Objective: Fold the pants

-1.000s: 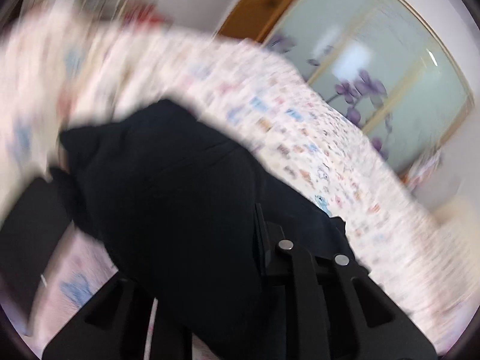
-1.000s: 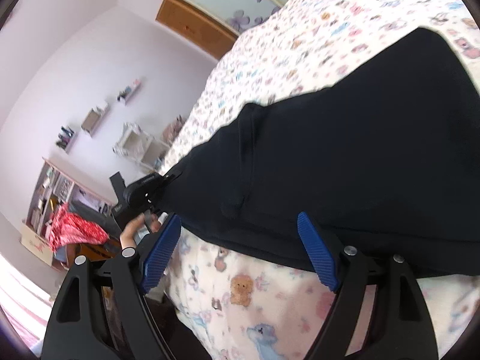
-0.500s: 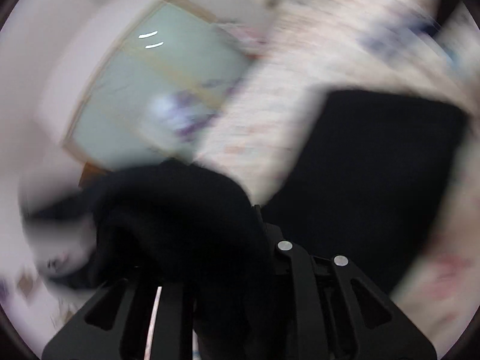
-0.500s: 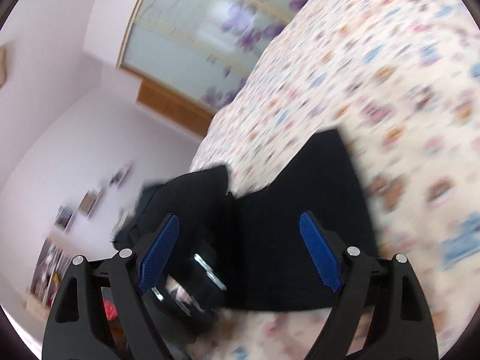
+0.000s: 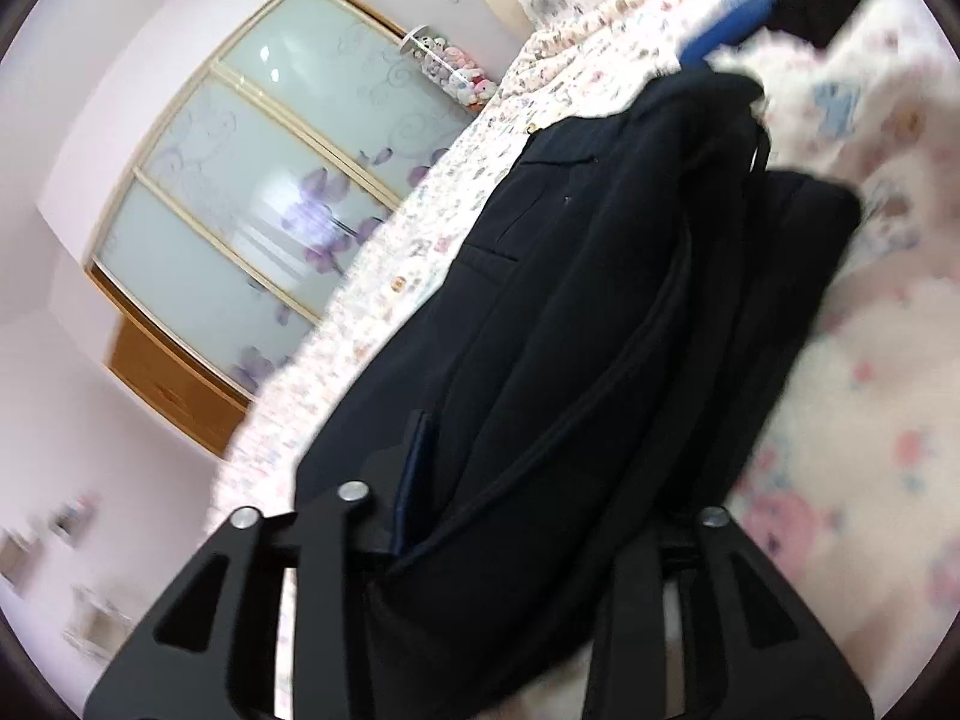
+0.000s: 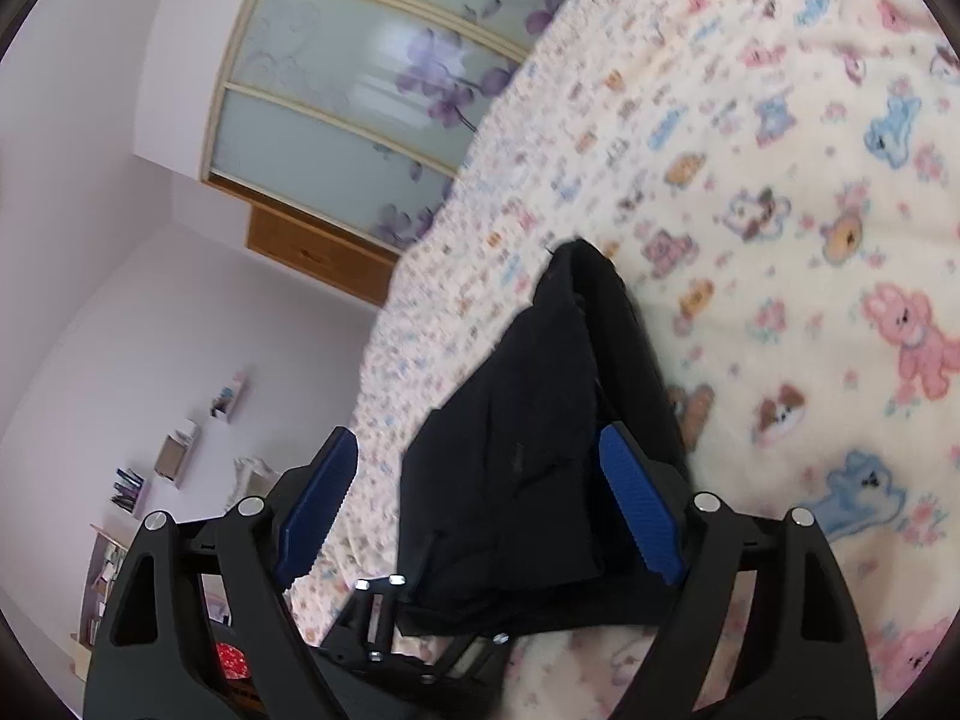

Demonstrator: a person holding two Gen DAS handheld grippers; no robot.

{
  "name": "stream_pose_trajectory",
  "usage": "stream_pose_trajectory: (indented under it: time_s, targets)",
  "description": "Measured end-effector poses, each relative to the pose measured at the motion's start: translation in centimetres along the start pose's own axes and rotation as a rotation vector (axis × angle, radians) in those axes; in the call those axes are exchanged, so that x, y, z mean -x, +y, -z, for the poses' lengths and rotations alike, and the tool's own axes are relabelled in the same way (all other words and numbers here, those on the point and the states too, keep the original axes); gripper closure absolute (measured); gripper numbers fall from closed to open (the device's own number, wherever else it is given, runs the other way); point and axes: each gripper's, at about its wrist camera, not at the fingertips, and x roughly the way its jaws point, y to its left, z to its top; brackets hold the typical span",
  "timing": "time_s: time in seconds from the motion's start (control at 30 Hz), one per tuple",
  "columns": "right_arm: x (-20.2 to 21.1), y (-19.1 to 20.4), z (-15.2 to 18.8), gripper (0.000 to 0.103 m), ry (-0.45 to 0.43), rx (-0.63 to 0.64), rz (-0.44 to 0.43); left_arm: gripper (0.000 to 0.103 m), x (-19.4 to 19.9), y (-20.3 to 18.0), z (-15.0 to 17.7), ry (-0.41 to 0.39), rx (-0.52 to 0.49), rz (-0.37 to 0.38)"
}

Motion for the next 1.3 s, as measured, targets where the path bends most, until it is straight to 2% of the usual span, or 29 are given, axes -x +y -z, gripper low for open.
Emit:
stream_pose_trajectory:
  time_s: [0.07, 0.1, 0.13, 0.17, 0.2, 0.23, 0.27, 0.3, 0.33, 0.4, 0.5, 0.6, 0.63, 0.67, 0.73, 0.8, 1.0, 1.13, 1.2, 1.3]
  targets:
    - [-0.5, -0.4, 0.0, 0.018, 0.023, -0.004, 0.042, 0.058, 0.5, 0.8, 0.2, 0.002, 0.062, 0.057]
    - [-0.8, -0.6, 0.0, 0.018, 0.037, -0.002, 0.078, 0.050, 0.8, 1.3, 0.2, -0.004, 0.098, 0.095]
    - [-0.9, -0.7, 0.1, 0.018, 0.041, -0.002, 0.101, 0.034, 1.7, 2.2, 0.6, -0.013, 0.157, 0.158]
    - [-1.1, -0.8, 0.1, 0.017, 0.050, -0.001, 0.130, 0.029, 2.2, 2.9, 0.9, -0.024, 0.208, 0.201]
    - [-1.1, -0.9, 0.2, 0.017, 0.057, -0.001, 0.142, 0.025, 3.1, 3.7, 1.1, -0.044, 0.280, 0.297]
    - [-1.2, -1.0, 0.2, 0.016, 0.069, -0.003, 0.154, 0.018, 3.8, 4.7, 1.6, -0.073, 0.342, 0.376]
    - [-1.3, -1.2, 0.3, 0.016, 0.078, -0.009, 0.169, 0.013, 4.4, 5.7, 2.0, -0.105, 0.396, 0.422]
    - [-1.3, -1.4, 0.4, 0.015, 0.084, -0.013, 0.178, 0.004, 5.1, 7.3, 2.7, -0.151, 0.473, 0.452]
    - [-1.4, -1.7, 0.5, 0.015, 0.090, -0.025, 0.192, 0.002, 5.2, 8.0, 3.1, -0.170, 0.511, 0.451]
    - [-1.5, -1.7, 0.7, 0.015, 0.098, -0.030, 0.192, 0.002, 4.8, 10.4, 4.1, -0.201, 0.621, 0.383]
    - [-1.9, -1.0, 1.2, 0.014, 0.095, 0.032, 0.243, 0.002, 3.5, 13.1, 5.7, -0.174, 0.798, 0.221]
    - [-2.7, -0.8, 1.4, 0.015, 0.101, 0.077, 0.295, 0.002, 3.4, 14.5, 6.7, -0.133, 0.931, 0.148]
    - [-3.0, -0.9, 1.5, 0.016, 0.110, 0.076, 0.308, 0.002, 3.0, 15.1, 6.4, -0.112, 0.954, 0.126]
    - [-3.5, -1.3, 1.6, 0.023, 0.134, 0.063, 0.310, 0.002, 2.6, 15.1, 6.3, -0.077, 0.959, 0.081]
    - [-4.1, -1.7, 2.0, 0.031, 0.147, 0.058, 0.321, 0.002, 2.6, 14.8, 6.5, -0.032, 0.918, -0.006]
    - [-4.1, -1.1, 2.2, 0.036, 0.133, 0.110, 0.350, 0.002, 2.4, 14.2, 5.9, -0.013, 0.869, -0.054]
    - [-3.9, 1.0, 3.0, 0.047, 0.085, 0.258, 0.424, 0.002, 2.0, 12.4, 6.0, 0.008, 0.799, -0.074]
    - [-3.5, 4.2, 4.3, 0.058, 0.032, 0.444, 0.486, 0.002, 1.4, 12.2, 6.1, 0.035, 0.798, -0.074]
    - [-3.0, 5.3, 4.7, 0.060, 0.021, 0.479, 0.462, 0.002, 0.8, 12.2, 6.4, 0.054, 0.803, -0.067]
    - [-2.0, 5.0, 4.3, 0.061, 0.037, 0.408, 0.366, 0.002, 0.3, 12.5, 6.8, 0.078, 0.825, -0.050]
